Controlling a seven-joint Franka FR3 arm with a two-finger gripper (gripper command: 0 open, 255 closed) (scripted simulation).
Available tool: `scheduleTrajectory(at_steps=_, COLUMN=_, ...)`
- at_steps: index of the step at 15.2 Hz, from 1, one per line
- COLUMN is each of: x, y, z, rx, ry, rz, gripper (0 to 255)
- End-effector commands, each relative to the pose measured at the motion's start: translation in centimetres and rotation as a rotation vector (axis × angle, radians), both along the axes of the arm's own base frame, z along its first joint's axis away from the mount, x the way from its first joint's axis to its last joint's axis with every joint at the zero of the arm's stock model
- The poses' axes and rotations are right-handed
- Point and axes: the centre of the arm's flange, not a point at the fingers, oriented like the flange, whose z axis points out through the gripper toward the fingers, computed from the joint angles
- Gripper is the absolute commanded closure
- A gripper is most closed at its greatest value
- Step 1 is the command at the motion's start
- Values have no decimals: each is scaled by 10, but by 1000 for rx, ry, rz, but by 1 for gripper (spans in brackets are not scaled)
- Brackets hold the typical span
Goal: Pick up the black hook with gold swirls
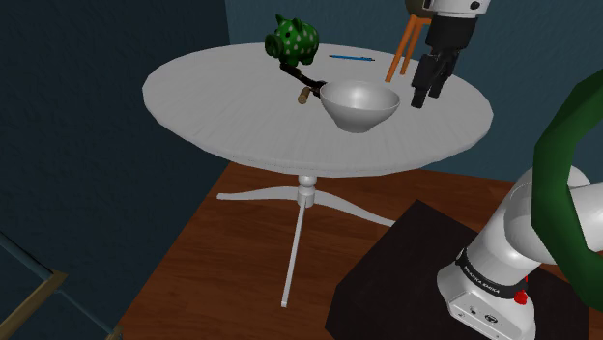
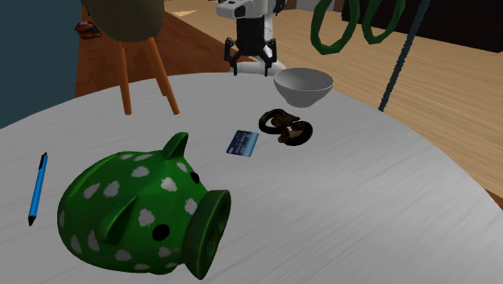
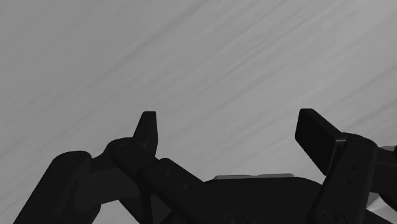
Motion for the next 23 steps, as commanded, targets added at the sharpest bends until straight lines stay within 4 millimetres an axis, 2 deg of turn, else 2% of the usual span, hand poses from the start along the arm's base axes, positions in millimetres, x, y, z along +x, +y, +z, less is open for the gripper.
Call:
scheduleTrajectory(at_steps=1, x=0, y=0, z=0, rx=0, ry=0, rz=0, gripper=0)
scheduleTrajectory(at_steps=12, x=124, y=20, z=1, rx=78, ry=-122, rz=197, gripper=0)
scheduleTrajectory(at_steps=23, x=240, y=63, z=18, rx=157, ry=-243, rz=394, gripper=0)
